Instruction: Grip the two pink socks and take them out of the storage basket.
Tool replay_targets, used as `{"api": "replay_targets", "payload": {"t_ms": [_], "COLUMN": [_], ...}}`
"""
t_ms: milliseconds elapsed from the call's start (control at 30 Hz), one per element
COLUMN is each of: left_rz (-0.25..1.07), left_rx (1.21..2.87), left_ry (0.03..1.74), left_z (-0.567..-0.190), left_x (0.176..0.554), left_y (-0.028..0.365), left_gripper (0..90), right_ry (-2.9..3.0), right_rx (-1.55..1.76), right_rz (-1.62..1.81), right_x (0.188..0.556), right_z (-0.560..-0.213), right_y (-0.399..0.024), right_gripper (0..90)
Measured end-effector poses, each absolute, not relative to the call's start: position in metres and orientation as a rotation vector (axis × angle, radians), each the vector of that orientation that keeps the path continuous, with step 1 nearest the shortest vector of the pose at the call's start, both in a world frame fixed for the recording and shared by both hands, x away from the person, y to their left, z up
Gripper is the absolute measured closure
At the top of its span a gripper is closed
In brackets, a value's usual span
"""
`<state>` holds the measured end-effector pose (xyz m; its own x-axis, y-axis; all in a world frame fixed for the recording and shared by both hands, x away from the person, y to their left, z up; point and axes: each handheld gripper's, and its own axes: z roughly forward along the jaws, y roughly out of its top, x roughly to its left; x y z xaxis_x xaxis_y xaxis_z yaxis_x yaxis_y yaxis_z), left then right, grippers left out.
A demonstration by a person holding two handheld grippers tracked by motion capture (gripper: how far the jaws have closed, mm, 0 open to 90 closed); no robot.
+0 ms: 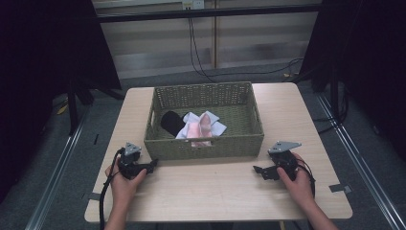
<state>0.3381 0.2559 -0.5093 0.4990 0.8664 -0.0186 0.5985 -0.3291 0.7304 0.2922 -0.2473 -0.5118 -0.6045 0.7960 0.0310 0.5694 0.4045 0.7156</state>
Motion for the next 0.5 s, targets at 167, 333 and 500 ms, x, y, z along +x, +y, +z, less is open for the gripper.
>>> {"api": "replay_targets", "payload": {"t_ms": [167, 333, 500], "left_rz": [0.498, 0.492, 0.438], "left_rx": [2.059, 2.075, 2.199], "left_ry": [1.191, 1.176, 1.154], "left_z": [-0.509, -0.508, -0.491], "left_x": [0.338, 0.335, 0.328], "left_y": [0.256, 0.256, 0.25], "left_gripper": [18.9, 20.6, 23.7], "right_ry": [2.352, 2.352, 2.352], "right_rx": [1.18, 1.18, 1.18], "right_rz": [1.012, 1.013, 1.013], "right_x": [0.292, 0.292, 0.292], "right_z": [-0.512, -0.512, -0.512], "right_y": [-0.247, -0.247, -0.247], "right_gripper": [11.2, 11.2, 11.2]}}
